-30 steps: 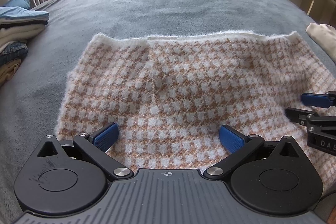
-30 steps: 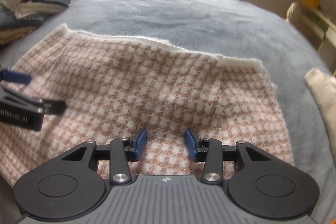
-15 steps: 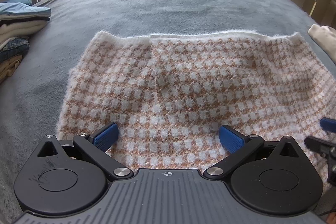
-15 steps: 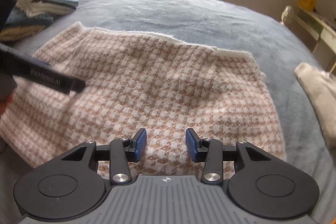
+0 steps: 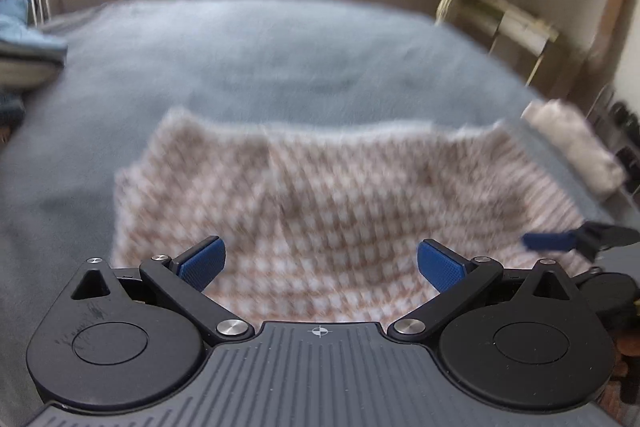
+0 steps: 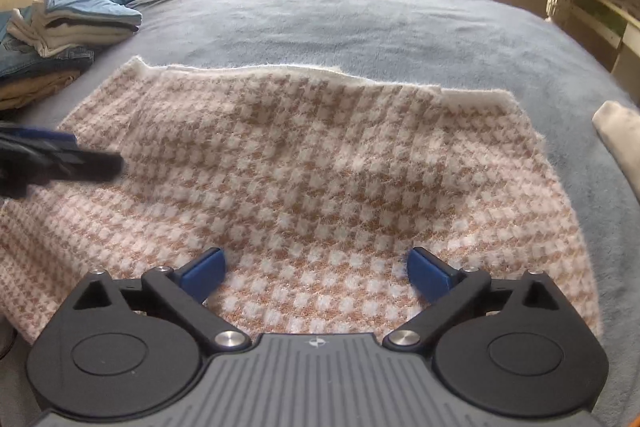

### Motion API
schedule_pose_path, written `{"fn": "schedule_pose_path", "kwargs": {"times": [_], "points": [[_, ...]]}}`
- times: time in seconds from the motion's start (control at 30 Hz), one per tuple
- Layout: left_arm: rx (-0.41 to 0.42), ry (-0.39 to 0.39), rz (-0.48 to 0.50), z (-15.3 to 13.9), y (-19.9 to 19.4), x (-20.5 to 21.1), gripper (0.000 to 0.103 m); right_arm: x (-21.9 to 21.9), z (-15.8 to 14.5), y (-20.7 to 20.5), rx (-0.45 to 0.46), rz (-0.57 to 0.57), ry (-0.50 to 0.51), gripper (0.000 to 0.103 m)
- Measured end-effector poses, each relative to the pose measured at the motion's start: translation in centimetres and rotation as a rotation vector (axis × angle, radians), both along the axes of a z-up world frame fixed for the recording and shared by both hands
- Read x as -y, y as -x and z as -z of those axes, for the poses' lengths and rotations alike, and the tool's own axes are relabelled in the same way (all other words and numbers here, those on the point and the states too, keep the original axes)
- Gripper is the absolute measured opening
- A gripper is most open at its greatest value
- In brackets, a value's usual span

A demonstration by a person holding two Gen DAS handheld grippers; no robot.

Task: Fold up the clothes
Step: 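Roll the left gripper and grasp the houndstooth cardigan's edge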

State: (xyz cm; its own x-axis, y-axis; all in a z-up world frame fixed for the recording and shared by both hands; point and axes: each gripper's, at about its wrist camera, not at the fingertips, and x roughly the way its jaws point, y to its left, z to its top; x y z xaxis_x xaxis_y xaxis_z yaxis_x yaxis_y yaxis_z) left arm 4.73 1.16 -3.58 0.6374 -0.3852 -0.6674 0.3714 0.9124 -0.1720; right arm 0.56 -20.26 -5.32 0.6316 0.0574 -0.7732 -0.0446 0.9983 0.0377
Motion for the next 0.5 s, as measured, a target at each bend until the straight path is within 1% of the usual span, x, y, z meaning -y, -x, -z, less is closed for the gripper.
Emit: {"fn": "schedule_pose_path", "kwargs": {"times": [0.07, 0.13, 0.23, 0.3, 0.37, 0.4, 0.47, 0.5], "points": [[0.02, 0.014, -0.042, -0.2, 0.5, -2.0, 0.103, -0.1, 0.0, 0.0, -0.001, 0.0, 0.004, 0.1], [0.017, 0.048, -0.097, -0.1, 1.1, -4.4, 0.103, -0.1, 0.1, 0.0, -0.003, 0.001, 0.004, 0.1], [-0.037, 0.074, -0.113, 0.7, 1.0, -7.2, 0.103, 0.0, 0.1, -0.1, -0.007, 0.002, -0.001, 0.1], [-0.07, 0.077, -0.125, 1.5, 0.9, -8.5, 0.103, -0.1, 0.0, -0.2, -0.01, 0.004, 0.001, 0.101], [-0.098, 0.106, -0.129, 2.4, 0.9, -9.5, 0.103, -0.2, 0.0, -0.2, -0.015, 0.008, 0.003, 0.101], [-0.125, 0.141, -0.131, 3.0, 0.6, -9.8, 0.102, -0.2, 0.0, -0.3, -0.018, 0.01, 0.004, 0.101], [-0.183, 0.242, -0.129, 4.2, -0.2, -10.7, 0.099, -0.2, 0.0, -0.3, -0.023, 0.013, 0.006, 0.101], [-0.198, 0.279, -0.132, 4.8, -0.7, -11.1, 0.098, -0.3, 0.0, -0.4, -0.026, 0.015, 0.006, 0.101]]}}
